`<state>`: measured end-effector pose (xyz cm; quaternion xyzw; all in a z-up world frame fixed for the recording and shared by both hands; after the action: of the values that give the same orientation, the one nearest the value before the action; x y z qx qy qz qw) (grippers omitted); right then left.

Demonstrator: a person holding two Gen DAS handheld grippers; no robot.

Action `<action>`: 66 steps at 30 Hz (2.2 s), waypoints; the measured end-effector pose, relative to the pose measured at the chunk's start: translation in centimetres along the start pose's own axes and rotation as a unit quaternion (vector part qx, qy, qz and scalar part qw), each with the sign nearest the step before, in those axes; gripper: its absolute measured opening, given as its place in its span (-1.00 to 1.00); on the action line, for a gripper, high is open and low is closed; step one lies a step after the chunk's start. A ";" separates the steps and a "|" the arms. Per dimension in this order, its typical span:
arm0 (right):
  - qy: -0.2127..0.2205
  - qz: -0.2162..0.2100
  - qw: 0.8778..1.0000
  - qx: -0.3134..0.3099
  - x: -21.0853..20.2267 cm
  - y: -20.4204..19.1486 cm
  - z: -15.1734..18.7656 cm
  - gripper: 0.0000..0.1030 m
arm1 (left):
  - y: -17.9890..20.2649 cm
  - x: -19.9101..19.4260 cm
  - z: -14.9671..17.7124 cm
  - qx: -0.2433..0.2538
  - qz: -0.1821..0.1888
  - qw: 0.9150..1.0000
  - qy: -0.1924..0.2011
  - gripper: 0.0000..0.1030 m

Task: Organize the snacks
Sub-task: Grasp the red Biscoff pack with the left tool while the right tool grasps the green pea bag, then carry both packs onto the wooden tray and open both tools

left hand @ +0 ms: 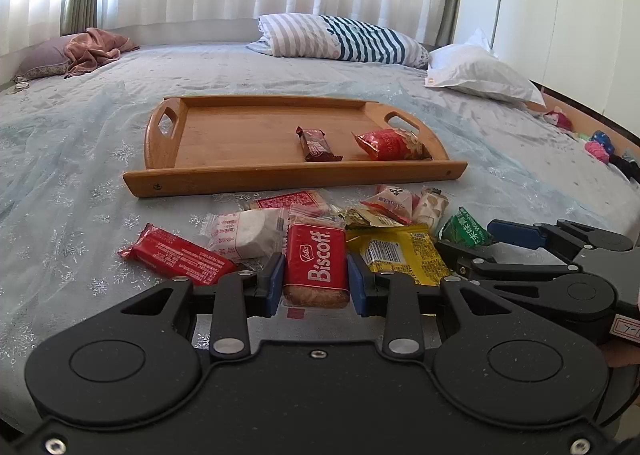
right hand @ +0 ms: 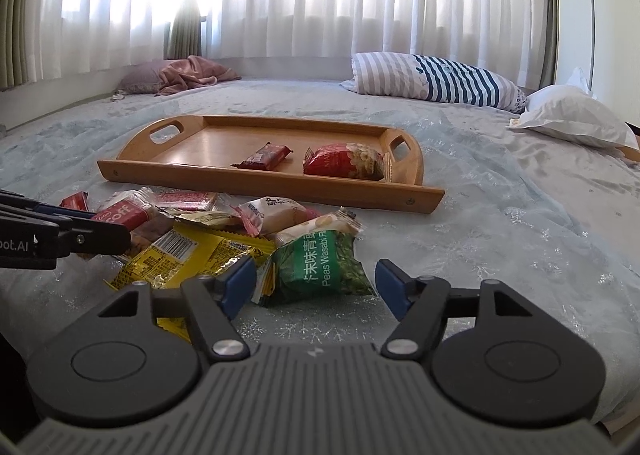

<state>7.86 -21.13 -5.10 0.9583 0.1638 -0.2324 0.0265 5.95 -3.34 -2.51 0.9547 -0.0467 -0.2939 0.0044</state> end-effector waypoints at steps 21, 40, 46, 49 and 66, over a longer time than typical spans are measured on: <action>0.028 0.022 0.999 0.005 -1.3 0.3 -1.4 0.01 | -2.2 0.0 -2.1 -0.031 -0.033 0.999 0.023 -0.39; 0.043 0.034 0.994 0.091 1.1 5.4 -6.7 0.01 | -4.3 4.1 -8.8 -0.075 -0.044 0.996 0.034 -0.39; 0.027 0.017 0.993 0.112 4.0 7.1 -9.6 0.02 | -4.6 7.8 -11.3 -0.098 -0.049 0.994 0.015 -0.39; 0.010 0.004 0.991 0.133 5.9 8.0 -11.0 0.02 | -4.7 10.0 -12.1 -0.109 -0.051 0.993 -0.004 -0.39; -0.097 -0.016 0.978 0.184 16.0 9.7 -12.1 0.03 | -3.8 17.2 -12.0 -0.126 -0.070 0.988 -0.055 -0.39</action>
<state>29.76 -23.92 -1.86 0.9168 0.1303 -0.3512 -0.1384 27.20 -1.33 -2.40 0.9297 0.0572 -0.3493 0.1018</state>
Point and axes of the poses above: each gripper's, at about its wrist camera, not at the fingertips, and x roughly the way its jaws point, y to its right, z to its underside, the point moved 8 cm from there along x, roughly the way its jaws point, and after that the axes turned 8 degrees about -z, right-handed, at the moved point
